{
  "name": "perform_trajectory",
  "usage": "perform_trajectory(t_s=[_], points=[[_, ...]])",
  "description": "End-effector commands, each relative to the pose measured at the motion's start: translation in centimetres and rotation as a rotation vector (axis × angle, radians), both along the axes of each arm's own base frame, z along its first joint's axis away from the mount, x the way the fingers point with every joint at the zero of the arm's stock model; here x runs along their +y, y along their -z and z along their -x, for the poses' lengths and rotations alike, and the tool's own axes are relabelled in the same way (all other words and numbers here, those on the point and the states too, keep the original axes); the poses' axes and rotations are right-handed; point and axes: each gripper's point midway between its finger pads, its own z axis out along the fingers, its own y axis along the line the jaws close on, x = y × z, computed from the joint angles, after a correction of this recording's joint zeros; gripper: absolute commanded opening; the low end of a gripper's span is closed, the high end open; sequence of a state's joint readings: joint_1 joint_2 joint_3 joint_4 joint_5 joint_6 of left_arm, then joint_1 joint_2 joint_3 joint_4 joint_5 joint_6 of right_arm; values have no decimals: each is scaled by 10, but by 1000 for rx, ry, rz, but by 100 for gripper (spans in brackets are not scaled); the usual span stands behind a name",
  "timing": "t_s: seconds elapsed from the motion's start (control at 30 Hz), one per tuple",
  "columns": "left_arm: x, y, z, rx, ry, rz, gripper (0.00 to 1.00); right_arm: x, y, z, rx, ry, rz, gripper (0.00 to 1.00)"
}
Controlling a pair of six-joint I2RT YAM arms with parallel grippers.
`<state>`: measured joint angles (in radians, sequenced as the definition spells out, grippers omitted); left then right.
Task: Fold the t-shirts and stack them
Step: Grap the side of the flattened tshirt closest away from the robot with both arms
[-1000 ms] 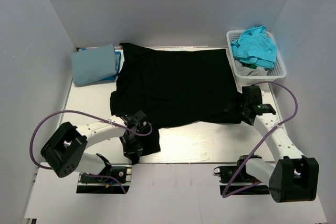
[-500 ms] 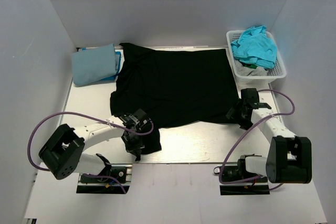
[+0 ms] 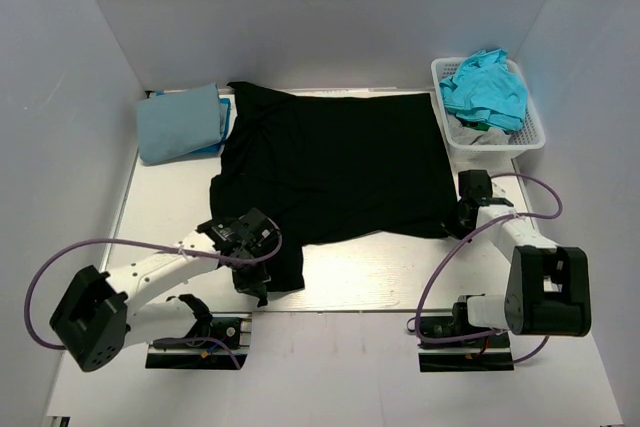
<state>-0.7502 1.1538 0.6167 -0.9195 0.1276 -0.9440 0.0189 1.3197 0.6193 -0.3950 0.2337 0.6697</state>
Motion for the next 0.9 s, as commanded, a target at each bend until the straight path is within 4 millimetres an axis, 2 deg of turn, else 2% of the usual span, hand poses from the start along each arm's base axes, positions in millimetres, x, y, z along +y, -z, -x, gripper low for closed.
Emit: perform_trajectory(t_s=[0.0,0.07,0.1,0.13,0.2,0.23,0.27,0.3,0.4,0.5,0.57,0.67,0.7,0.77,0.8,0.87], points=[[7,-11,20,50,-49,17,0,-2,-5,20,23,7,4,0],[8,-17,35,103,-50,47,0,-1,-11,33,52,5,-1,0],[5,-24,43,129,-59,87,0,0,-26,37,24,7,-12,0],[4,-28,48,147,-55,103,0,-1,-31,49,55,12,-4,0],[9,-34,62,206,-74,100,0,-6,-44,56,21,50,9,0],[8,-39,68,223,-69,126,0,-11,-50,70,36,79,32,0],[13,-41,76,254,-71,113,0,-12,-56,72,16,81,35,0],[13,-43,81,281,-71,113,0,-12,-57,81,44,80,41,0],[19,-52,90,311,-46,107,0,-7,-55,90,73,74,13,0],[19,-50,89,307,-15,108,0,-4,-51,89,78,61,-3,0],[12,-49,81,291,0,121,0,-1,-50,86,81,58,-16,0],[-5,-57,55,209,46,143,0,-2,-50,81,78,26,-2,0],[-13,-67,32,109,75,148,0,-1,-51,78,71,8,-7,0],[-16,-72,2,27,74,93,0,5,-53,67,50,-36,-27,0],[-27,-89,-18,-48,92,115,0,5,-55,64,46,-44,-28,0],[-28,-97,-43,-122,73,56,0,8,-59,52,35,-83,-30,0]])
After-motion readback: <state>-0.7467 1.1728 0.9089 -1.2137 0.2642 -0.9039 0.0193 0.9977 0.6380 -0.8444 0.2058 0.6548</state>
